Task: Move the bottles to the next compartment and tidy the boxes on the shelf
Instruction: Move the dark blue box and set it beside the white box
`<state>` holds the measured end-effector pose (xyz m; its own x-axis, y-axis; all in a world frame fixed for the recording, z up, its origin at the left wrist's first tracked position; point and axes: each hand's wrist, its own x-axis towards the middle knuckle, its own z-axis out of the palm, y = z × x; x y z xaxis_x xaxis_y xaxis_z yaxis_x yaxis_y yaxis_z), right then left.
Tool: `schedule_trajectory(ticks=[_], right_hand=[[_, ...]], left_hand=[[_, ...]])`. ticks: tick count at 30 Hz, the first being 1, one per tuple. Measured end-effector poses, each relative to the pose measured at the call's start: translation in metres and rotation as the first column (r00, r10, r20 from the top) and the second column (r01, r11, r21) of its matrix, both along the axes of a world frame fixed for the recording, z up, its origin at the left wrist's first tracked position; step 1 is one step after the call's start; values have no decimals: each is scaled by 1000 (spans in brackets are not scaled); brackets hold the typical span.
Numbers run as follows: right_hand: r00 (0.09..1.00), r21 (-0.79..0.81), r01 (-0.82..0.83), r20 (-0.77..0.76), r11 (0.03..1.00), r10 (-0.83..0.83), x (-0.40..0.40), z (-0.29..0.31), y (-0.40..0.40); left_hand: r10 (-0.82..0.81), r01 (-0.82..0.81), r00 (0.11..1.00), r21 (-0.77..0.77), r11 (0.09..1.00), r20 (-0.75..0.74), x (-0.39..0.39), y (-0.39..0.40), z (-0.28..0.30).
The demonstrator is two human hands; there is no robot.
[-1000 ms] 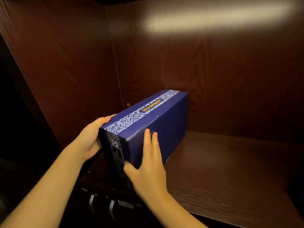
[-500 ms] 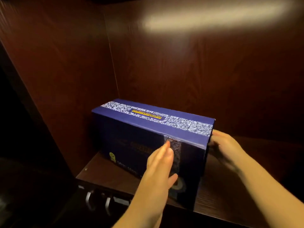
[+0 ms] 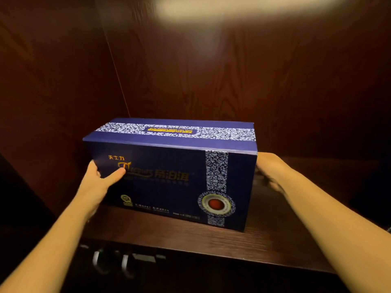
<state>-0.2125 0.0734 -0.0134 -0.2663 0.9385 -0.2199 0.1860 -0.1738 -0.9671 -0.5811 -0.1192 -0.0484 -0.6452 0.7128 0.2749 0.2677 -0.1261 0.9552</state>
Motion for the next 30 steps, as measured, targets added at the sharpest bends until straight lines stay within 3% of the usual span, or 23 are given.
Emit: schedule_trajectory(ticks=[6,13,16,26,30], right_hand=[[951,-97,103,-282,990,-127,-1,-9,-43],[889,64,-78,-447,995,99,19,-34,-89],[927,224,-56,-351,973,134,36,-38,-92],[996,366,2,-88,931,33,103,-30,-104],[998,348,-19,-45,937,37,132,-23,-102]], left_hand=[[-54,52,995,23,998,87,-5,4,-5],[-55,51,995,55,997,83,23,-2,-3],[-80,76,995,59,995,58,37,-3,-4],[-76,75,997,78,994,0,104,-3,-10],[-55,55,998,68,996,-6,133,-4,-10]])
